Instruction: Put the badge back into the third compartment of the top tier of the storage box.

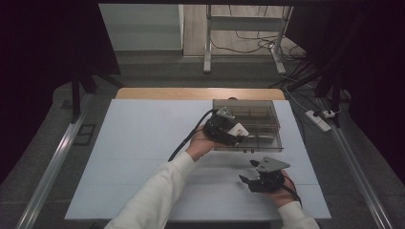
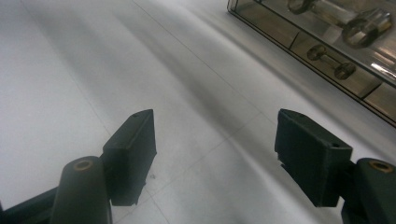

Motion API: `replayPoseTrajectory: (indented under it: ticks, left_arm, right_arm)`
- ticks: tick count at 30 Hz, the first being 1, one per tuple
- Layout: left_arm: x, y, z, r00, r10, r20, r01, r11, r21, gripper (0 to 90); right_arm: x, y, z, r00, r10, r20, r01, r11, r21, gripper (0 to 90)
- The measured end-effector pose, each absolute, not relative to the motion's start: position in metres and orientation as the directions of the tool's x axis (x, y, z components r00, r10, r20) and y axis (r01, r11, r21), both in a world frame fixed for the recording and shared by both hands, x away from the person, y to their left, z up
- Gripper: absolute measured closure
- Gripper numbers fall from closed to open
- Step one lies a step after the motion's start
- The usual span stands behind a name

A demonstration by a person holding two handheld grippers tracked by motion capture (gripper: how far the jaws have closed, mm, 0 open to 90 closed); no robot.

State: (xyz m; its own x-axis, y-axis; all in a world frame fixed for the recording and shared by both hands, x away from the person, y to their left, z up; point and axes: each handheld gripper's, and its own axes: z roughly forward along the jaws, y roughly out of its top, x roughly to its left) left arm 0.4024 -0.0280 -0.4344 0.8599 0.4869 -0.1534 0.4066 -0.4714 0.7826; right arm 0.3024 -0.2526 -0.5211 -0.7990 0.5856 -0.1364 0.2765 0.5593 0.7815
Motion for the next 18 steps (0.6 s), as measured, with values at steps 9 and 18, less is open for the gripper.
replayPoseTrajectory:
  ticks: [9, 18]
  left_arm:
    - [0.406, -0.038, -0.435, 0.860, 0.487, -0.149, 0.405, -0.476, 0.780, 32.9]
    - [0.413, -0.054, -0.429, 0.863, 0.480, -0.156, 0.403, -0.469, 0.786, 32.9]
  right_arm:
    - [0.302, -0.252, -0.522, -0.800, 0.584, -0.137, 0.276, 0.562, 0.780, 29.1]
    - [0.302, -0.252, -0.521, -0.801, 0.583, -0.137, 0.275, 0.562, 0.781, 29.1]
